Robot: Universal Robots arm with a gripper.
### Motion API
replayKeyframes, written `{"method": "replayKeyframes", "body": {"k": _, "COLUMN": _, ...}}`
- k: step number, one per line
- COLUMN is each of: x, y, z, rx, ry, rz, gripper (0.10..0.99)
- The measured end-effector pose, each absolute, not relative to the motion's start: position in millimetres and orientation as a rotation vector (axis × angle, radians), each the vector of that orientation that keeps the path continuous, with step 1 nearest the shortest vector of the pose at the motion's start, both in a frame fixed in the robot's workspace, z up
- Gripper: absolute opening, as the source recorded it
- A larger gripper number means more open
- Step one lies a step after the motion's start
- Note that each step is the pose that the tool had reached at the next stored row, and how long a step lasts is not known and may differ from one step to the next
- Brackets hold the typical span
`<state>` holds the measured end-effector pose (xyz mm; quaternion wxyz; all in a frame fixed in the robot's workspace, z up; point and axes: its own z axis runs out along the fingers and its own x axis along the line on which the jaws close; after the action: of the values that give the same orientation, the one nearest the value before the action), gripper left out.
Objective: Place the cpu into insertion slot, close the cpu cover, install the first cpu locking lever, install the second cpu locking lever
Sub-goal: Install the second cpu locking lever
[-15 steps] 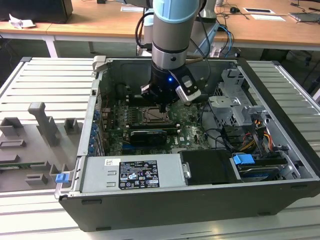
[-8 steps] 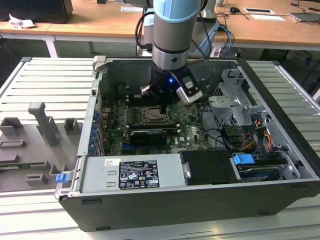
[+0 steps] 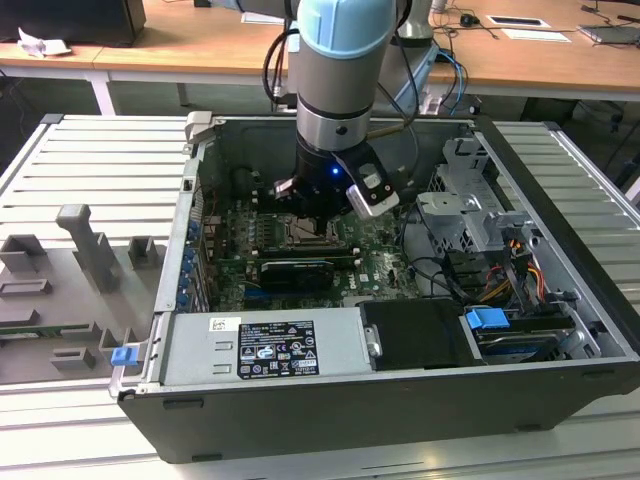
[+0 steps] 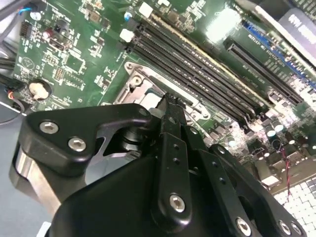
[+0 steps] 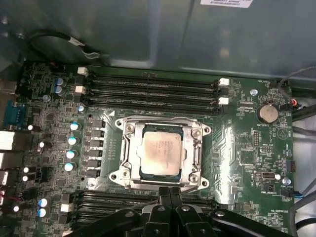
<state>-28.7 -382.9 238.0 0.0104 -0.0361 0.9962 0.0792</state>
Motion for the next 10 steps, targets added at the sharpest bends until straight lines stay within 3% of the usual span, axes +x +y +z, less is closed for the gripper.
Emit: {"method": "replayKeyframes", "body": {"k": 10, "x": -51.5, "y": -388.7, "z": 232.7, "rx": -0.117, "ry": 3.106, "rz": 0.276, "gripper": 0.106}}
